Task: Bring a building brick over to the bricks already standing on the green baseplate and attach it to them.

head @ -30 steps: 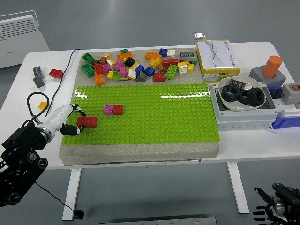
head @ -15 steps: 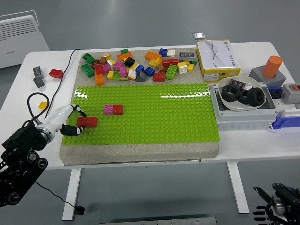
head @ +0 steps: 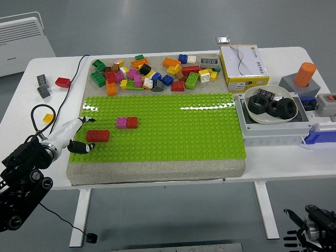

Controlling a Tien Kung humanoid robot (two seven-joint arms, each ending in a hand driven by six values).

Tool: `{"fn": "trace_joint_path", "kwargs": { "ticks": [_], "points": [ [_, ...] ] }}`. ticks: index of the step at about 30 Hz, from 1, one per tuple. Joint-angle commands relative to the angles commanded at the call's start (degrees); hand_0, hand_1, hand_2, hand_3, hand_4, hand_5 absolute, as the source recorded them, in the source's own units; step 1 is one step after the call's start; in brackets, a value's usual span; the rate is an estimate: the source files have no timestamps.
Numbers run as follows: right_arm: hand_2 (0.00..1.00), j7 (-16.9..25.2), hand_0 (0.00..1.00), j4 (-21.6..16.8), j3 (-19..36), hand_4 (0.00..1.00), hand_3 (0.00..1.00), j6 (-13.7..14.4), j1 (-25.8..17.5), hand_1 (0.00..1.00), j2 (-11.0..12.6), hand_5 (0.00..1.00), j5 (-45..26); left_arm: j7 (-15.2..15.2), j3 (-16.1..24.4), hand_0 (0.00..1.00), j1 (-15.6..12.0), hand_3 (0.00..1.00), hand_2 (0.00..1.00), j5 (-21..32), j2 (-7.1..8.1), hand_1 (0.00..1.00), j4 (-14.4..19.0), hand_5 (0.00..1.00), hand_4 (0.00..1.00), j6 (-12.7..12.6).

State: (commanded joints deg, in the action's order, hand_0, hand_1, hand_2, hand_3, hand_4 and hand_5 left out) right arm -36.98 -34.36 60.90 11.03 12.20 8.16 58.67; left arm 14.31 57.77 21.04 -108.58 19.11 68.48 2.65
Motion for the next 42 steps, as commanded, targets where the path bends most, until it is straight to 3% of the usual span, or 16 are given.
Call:
{"fn": "trace_joint_path", "kwargs": {
  "ticks": [6, 7, 8, 15, 28, 42],
  "points": [
    [0.613, 0.0, 0.542, 0.0, 0.0, 0.87, 0.769, 0.0, 0.0, 0.525, 0.0, 0.998, 0.0, 0.4, 0.5, 0.998, -0.2, 0.857, 0.956, -1.1, 0.03, 0.981, 0.8, 0.022, 0.734, 0.2],
    [0.613, 0.0, 0.542, 0.0, 0.0, 0.87, 0.769, 0.0, 0.0, 0.525, 0.0, 0.998, 0.0, 0.6, 0.7, 0.998, -0.3, 0.857, 0.956, -1.5, 0.07, 0.981, 1.3, 0.022, 0.734, 0.5],
    [0.613, 0.0, 0.541, 0.0, 0.0, 0.87, 0.77, 0.0, 0.0, 0.525, 0.0, 0.998, 0.0, 0.9, 0.9, 0.998, -0.4, 0.788, 0.991, -2.1, 0.16, 0.998, 2.1, 0.017, 0.744, 0.9],
    [0.613, 0.0, 0.541, 0.0, 0.0, 0.87, 0.769, 0.0, 0.0, 0.525, 0.0, 0.998, 0.0, 1.8, 1.5, 0.998, -0.5, 0.76, 0.994, -3.4, 0.49, 0.998, 5.0, 0.013, 0.741, 2.1],
    [0.613, 0.0, 0.542, 0.0, 0.1, 0.869, 0.769, 0.0, 0.0, 0.522, -0.1, 0.998, 0.1, 1.6, -0.2, 0.998, 1.1, 0.685, 0.988, -1.9, -0.02, 0.989, 0.6, 0.017, 0.688, 1.8],
    [0.615, 0.0, 0.541, -0.3, 0.4, 0.867, 0.771, 0.1, -0.3, 0.528, -0.2, 0.998, 0.3, 1.4, -0.8, 0.998, 0.8, 0.648, 0.979, -1.3, 0.34, 0.993, 0.2, 0.014, 0.638, 1.4]
  ]
}}
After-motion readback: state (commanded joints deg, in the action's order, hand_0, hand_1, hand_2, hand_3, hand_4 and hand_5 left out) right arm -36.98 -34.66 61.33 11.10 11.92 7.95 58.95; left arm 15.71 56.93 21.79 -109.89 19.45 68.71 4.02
